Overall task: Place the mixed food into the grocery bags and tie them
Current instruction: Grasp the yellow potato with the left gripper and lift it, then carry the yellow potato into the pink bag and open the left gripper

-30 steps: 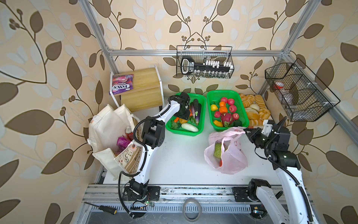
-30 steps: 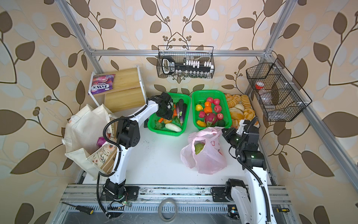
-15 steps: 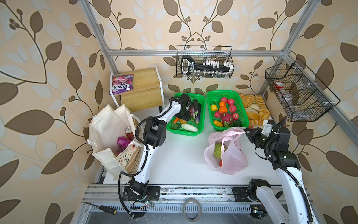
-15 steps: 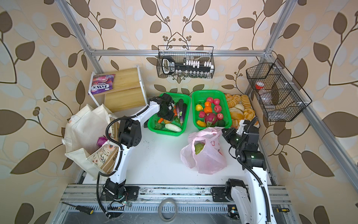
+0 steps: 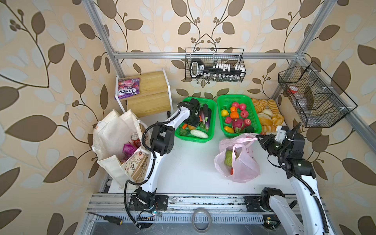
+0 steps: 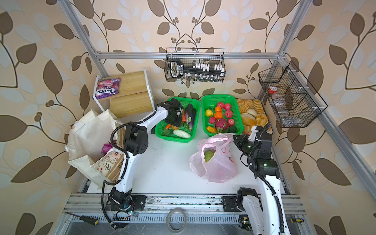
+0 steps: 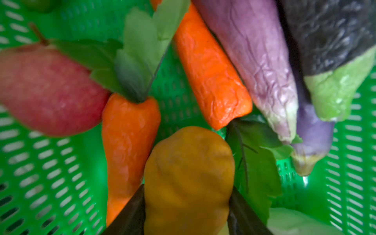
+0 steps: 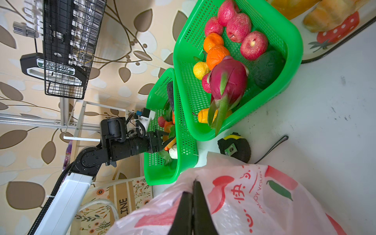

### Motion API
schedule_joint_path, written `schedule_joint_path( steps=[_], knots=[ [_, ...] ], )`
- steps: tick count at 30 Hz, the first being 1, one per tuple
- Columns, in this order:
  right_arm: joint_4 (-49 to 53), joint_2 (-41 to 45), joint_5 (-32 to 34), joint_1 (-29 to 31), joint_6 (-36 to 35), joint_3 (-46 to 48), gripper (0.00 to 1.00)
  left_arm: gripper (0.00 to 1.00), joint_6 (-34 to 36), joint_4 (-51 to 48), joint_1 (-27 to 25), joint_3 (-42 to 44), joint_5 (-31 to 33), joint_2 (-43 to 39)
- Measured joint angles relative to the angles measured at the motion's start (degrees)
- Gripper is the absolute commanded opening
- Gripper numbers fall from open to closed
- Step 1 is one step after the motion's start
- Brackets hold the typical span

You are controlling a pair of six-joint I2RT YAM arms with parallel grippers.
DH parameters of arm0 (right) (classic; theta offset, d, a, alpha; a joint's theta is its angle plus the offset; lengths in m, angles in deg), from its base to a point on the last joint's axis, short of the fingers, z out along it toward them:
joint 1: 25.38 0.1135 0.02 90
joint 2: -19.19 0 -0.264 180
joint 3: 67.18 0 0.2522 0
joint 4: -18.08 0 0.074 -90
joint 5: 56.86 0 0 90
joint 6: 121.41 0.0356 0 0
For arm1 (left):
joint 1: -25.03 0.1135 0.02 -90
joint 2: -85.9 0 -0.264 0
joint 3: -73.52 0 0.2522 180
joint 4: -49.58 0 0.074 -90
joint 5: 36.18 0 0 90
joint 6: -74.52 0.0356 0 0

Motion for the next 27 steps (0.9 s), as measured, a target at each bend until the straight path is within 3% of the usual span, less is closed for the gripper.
schedule_joint_path(
  steps=[6,13,20,23,27],
  knots=[
    [0.0,0.1,0.0,0.0,0.0,0.0,0.00,0.56,-2.3,2.2,0.0,9.9,1.1,-13.0],
    [-0.4,0.1,-0.1,0.0,0.0,0.1,0.00,0.55,-5.1,5.6,0.0,15.6,-0.1,-28.1],
    [-0.8,0.1,-0.3,0.0,0.2,0.1,0.00,0.48,-13.9,15.8,-1.1,36.6,-15.7,-43.8],
    [-1.3,0.1,-0.5,0.0,0.2,0.1,0.00,0.48,-18.0,20.3,-5.4,44.8,-21.4,-49.5],
    [-1.6,0.1,-0.6,0.0,0.2,0.1,0.00,0.48,-20.5,23.3,-13.0,48.8,-26.0,-54.4]
  ],
)
